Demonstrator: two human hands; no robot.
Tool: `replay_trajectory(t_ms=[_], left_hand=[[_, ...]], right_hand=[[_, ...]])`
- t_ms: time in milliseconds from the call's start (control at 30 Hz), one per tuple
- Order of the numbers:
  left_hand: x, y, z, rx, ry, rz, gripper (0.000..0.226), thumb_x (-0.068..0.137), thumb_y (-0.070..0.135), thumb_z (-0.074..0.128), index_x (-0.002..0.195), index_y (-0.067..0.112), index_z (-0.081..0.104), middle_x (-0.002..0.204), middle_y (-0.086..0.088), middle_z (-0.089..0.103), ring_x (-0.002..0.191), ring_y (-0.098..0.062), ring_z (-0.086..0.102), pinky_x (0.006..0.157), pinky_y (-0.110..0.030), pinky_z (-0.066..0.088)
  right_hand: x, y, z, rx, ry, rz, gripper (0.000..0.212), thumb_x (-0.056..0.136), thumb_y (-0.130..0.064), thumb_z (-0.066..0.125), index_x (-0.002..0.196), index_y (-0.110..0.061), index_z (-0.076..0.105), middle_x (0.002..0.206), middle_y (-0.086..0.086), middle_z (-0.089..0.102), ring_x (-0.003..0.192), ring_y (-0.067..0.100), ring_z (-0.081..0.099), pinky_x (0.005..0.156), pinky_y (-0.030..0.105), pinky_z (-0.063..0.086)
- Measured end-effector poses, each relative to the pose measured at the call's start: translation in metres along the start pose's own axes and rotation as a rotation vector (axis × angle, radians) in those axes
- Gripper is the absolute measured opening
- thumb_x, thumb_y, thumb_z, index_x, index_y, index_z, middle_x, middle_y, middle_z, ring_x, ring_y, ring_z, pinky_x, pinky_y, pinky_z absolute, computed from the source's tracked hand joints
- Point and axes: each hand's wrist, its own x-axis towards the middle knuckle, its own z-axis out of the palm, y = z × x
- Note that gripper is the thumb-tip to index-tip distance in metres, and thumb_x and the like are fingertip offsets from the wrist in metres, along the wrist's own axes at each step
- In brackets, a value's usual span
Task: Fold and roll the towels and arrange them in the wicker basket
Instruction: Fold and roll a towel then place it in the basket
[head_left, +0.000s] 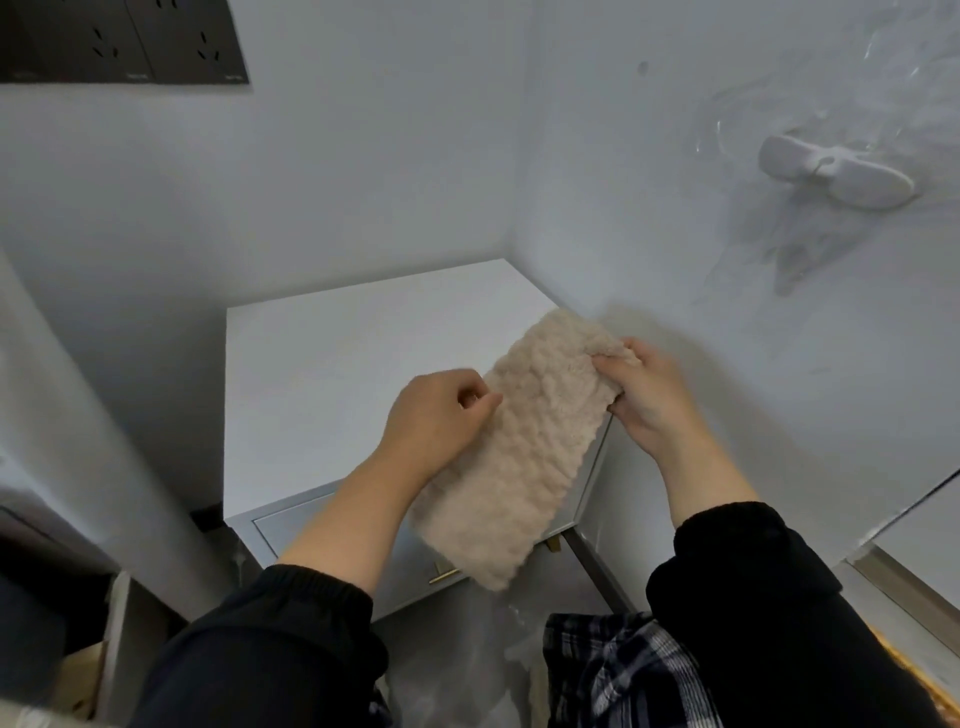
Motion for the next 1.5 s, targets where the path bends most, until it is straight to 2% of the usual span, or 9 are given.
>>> replay_trajectory(t_ms=[67,233,367,667,833,967,1167,1333,1500], left_hand=[[0.005,-0.003,-0.007,-0.195,0.089,-0.065,0.022,0.083,0.034,0.07,0.101,0.026,0.063,0.098,0.011,0.065,0.087,-0.009,0.059,0.078,-0.023,0.048],[0.008,-0.015,-0.011,-0.622,-0.351,-0.211,0.101,0.061,0.036,0.086,0.146,0.023,0.032,0.136,0.006,0.052,0.127,-0.008,0.047,0.108,-0.032,0.037],[0.007,-0.014,-0.008,-0.747,-0.332,-0.179,0.051,0.073,0.009,0.078,0.121,0.017,0.061,0.119,0.0,0.067,0.113,-0.016,0.062,0.093,-0.024,0.051],[0.007,-0.009,-0.004,-0.824,-0.193,-0.228,0.006,0.084,0.003,0.066,0.083,0.009,0.068,0.083,-0.006,0.071,0.076,-0.021,0.067,0.071,-0.032,0.052],[0.006,0.0,-0.003,-0.881,-0.022,-0.232,0.015,0.086,0.0,0.063,0.079,0.011,0.07,0.062,0.004,0.07,0.057,-0.011,0.066,0.051,-0.02,0.049],[0.006,0.004,-0.001,-0.97,0.087,-0.252,0.014,0.085,-0.001,0.064,0.088,0.011,0.071,0.078,-0.001,0.075,0.073,-0.016,0.071,0.061,-0.025,0.056],[0.006,0.004,-0.007,-0.856,0.102,-0.252,0.012,0.084,-0.001,0.065,0.087,0.01,0.071,0.073,0.002,0.072,0.064,-0.008,0.069,0.051,-0.018,0.05],[0.007,0.0,-0.015,-0.801,0.038,-0.247,0.011,0.086,0.002,0.065,0.088,0.011,0.072,0.076,0.001,0.074,0.069,-0.012,0.07,0.057,-0.022,0.053],[0.01,-0.007,-0.024,-0.615,-0.032,-0.313,0.003,0.083,0.012,0.071,0.082,0.009,0.072,0.067,-0.005,0.07,0.057,-0.015,0.063,0.051,-0.029,0.05]], right_hand=[[-0.009,-0.009,0.004,-0.106,-0.119,-0.057,0.017,0.09,0.006,0.054,0.087,-0.01,0.061,0.081,0.008,0.064,0.07,0.018,0.063,0.059,0.026,0.052],[-0.013,-0.008,0.011,-0.315,-0.29,-0.107,0.029,0.084,0.01,0.059,0.085,-0.019,0.064,0.079,0.005,0.064,0.072,0.022,0.059,0.064,0.028,0.047],[-0.011,-0.006,0.013,-0.358,-0.288,-0.141,0.033,0.081,0.012,0.062,0.086,-0.021,0.066,0.081,0.0,0.066,0.074,0.017,0.062,0.071,0.031,0.048],[-0.01,-0.009,0.012,-0.382,-0.279,-0.2,0.037,0.079,0.013,0.064,0.085,-0.023,0.067,0.09,0.0,0.068,0.077,0.013,0.065,0.073,0.027,0.053],[-0.005,-0.005,0.006,-0.294,-0.271,-0.184,0.044,0.081,0.014,0.062,0.096,-0.026,0.07,0.095,0.0,0.066,0.072,0.028,0.049,0.073,0.038,0.045],[0.002,-0.002,0.002,-0.082,-0.217,0.077,0.045,0.08,-0.003,0.071,0.122,-0.007,0.056,0.097,0.01,0.066,0.083,0.02,0.062,0.08,0.037,0.05],[0.001,0.001,-0.002,-0.276,-0.214,0.013,0.028,0.08,-0.002,0.071,0.059,-0.008,0.054,0.055,-0.001,0.041,0.058,0.014,0.044,0.055,0.028,0.038],[-0.005,-0.003,0.002,-0.295,-0.301,0.069,0.007,0.083,-0.005,0.069,0.081,0.001,0.066,0.062,0.007,0.048,0.049,0.013,0.042,0.049,0.025,0.036],[0.001,0.0,0.008,-0.34,-0.23,0.106,0.024,0.081,-0.007,0.072,0.088,0.014,0.064,0.063,0.008,0.041,0.042,0.01,0.035,0.044,0.023,0.036]])
